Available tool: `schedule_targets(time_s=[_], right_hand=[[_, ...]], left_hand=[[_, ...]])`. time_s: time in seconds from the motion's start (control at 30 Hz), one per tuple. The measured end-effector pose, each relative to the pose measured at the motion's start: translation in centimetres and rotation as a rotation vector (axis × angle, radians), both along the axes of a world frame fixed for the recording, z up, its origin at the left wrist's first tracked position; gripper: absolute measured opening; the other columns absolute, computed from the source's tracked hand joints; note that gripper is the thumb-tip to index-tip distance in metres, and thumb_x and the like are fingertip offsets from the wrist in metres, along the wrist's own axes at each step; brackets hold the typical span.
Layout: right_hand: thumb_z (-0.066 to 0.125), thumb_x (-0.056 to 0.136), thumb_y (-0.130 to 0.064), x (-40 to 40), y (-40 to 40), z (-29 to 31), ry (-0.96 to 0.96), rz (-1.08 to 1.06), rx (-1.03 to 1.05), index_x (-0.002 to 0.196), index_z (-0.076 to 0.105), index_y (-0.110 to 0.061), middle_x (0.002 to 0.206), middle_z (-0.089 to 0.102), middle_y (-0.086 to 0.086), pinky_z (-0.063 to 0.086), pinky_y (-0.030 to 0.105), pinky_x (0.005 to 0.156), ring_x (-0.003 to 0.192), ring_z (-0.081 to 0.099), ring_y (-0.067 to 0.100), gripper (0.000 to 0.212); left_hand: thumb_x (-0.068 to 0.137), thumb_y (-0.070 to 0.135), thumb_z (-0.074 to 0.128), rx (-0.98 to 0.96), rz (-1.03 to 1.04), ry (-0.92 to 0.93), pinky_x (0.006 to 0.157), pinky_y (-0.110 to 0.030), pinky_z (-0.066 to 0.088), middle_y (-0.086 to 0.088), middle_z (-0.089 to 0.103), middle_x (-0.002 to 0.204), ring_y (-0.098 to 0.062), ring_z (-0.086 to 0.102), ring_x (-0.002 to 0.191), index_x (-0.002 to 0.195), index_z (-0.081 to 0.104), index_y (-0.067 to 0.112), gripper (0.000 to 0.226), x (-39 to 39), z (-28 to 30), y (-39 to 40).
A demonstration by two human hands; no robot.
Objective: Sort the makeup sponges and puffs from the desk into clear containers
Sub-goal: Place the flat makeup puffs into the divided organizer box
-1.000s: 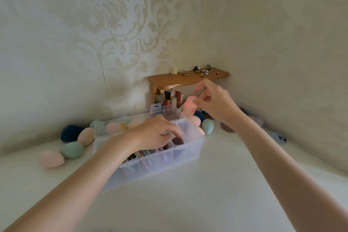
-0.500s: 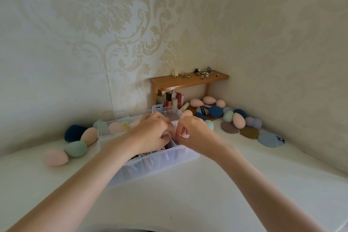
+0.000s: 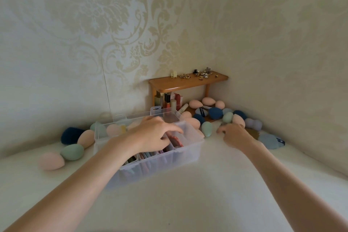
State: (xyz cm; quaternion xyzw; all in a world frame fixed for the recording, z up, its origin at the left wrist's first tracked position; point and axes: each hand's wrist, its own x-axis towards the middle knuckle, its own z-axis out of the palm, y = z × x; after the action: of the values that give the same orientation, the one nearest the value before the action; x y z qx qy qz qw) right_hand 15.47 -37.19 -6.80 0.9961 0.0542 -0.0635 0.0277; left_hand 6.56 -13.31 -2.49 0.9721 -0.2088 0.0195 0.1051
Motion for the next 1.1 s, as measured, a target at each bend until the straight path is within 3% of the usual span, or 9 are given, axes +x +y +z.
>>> schedule_targets(time_s=[0.1,0.2,0.3,0.37,0.53,0.63,0.73,0.93,1.1], right_hand=[[0.036,0.095,-0.01,0.7,-0.6,-2.0,-0.09,0.012,-0.169,0.142,0.033,-0.017,0.142,0.043,0.007,0.037,0.035,0.102,0.131,0.037,0.029,0.049],[0.031,0.099,-0.01,0.2,-0.2,-1.0,-0.196,0.04,-0.195,0.133,0.043,-0.008,0.135,0.05,0.008,0.033,0.032,0.106,0.127,0.044,0.025,0.036],[0.036,0.097,-0.009,-0.8,0.8,1.4,-0.416,0.03,0.057,0.109,0.059,-0.004,0.111,0.064,0.014,0.045,0.03,0.079,0.1,0.06,0.026,0.026],[0.041,0.095,-0.011,-1.5,1.6,3.0,-0.541,0.012,0.31,0.098,0.062,-0.004,0.098,0.067,0.015,0.041,0.031,0.063,0.08,0.058,0.025,0.023],[0.058,0.087,-0.006,-4.6,5.3,6.3,-0.56,0.276,0.793,0.093,0.064,-0.003,0.088,0.069,0.01,0.053,0.036,0.075,0.079,0.062,0.023,0.009],[0.063,0.083,-0.006,-6.5,7.3,6.0,-0.542,0.376,0.809,0.091,0.061,-0.002,0.083,0.068,0.008,0.053,0.03,0.071,0.074,0.062,0.021,0.009],[0.063,0.08,-0.004,-7.2,8.5,4.8,-0.535,0.414,0.767,0.085,0.061,0.0,0.078,0.064,0.009,0.05,0.034,0.066,0.072,0.06,0.024,0.006],[0.056,0.091,-0.018,-6.8,8.9,2.1,-0.448,0.419,0.503,0.092,0.071,-0.005,0.101,0.06,0.009,0.036,0.018,0.064,0.089,0.05,0.017,0.021],[0.053,0.092,-0.021,-6.1,8.5,2.9,-0.318,0.381,0.564,0.095,0.073,-0.004,0.106,0.054,0.009,0.026,0.009,0.055,0.09,0.041,0.015,0.027]], left_hand=[[0.088,0.007,0.042,-0.011,0.003,-0.005,0.108,-0.034,0.032,0.006,0.067,0.117,-0.011,0.049,0.107,0.129,0.05,0.036,0.051,0.2,0.0,0.1],[0.089,0.008,0.043,-0.002,0.005,-0.012,0.109,-0.035,0.028,0.009,0.067,0.116,-0.011,0.049,0.11,0.13,0.048,0.035,0.049,0.0,0.0,0.0],[0.089,0.009,0.044,-0.019,0.003,-0.005,0.108,-0.032,0.027,0.009,0.067,0.114,-0.01,0.05,0.112,0.126,0.047,0.033,0.044,-0.4,0.2,0.1],[0.088,0.008,0.044,-0.014,-0.007,0.0,0.105,-0.032,0.028,0.008,0.067,0.112,-0.011,0.05,0.108,0.121,0.051,0.032,0.042,-0.6,0.3,0.1],[0.088,0.009,0.043,-0.005,0.012,0.004,0.108,-0.031,0.027,0.016,0.067,0.104,-0.005,0.045,0.099,0.104,0.063,0.03,0.033,-0.4,0.1,0.0],[0.089,0.011,0.042,0.02,0.025,0.0,0.108,-0.034,0.028,0.022,0.055,0.083,-0.008,0.043,0.098,0.104,0.064,0.029,0.032,-0.5,0.2,-0.1],[0.089,0.013,0.043,0.03,0.043,-0.004,0.108,-0.034,0.028,0.012,0.059,0.092,-0.012,0.045,0.113,0.107,0.064,0.03,0.032,-0.7,0.3,-0.1],[0.086,0.012,0.046,-0.021,0.037,0.006,0.104,-0.033,0.032,0.006,0.06,0.099,-0.012,0.043,0.101,0.103,0.066,0.03,0.032,-0.6,0.2,0.1],[0.085,0.012,0.049,-0.078,0.029,0.035,0.091,-0.022,0.04,0.01,0.057,0.101,-0.01,0.051,0.103,0.093,0.068,0.028,0.026,0.1,0.5,-0.1]])
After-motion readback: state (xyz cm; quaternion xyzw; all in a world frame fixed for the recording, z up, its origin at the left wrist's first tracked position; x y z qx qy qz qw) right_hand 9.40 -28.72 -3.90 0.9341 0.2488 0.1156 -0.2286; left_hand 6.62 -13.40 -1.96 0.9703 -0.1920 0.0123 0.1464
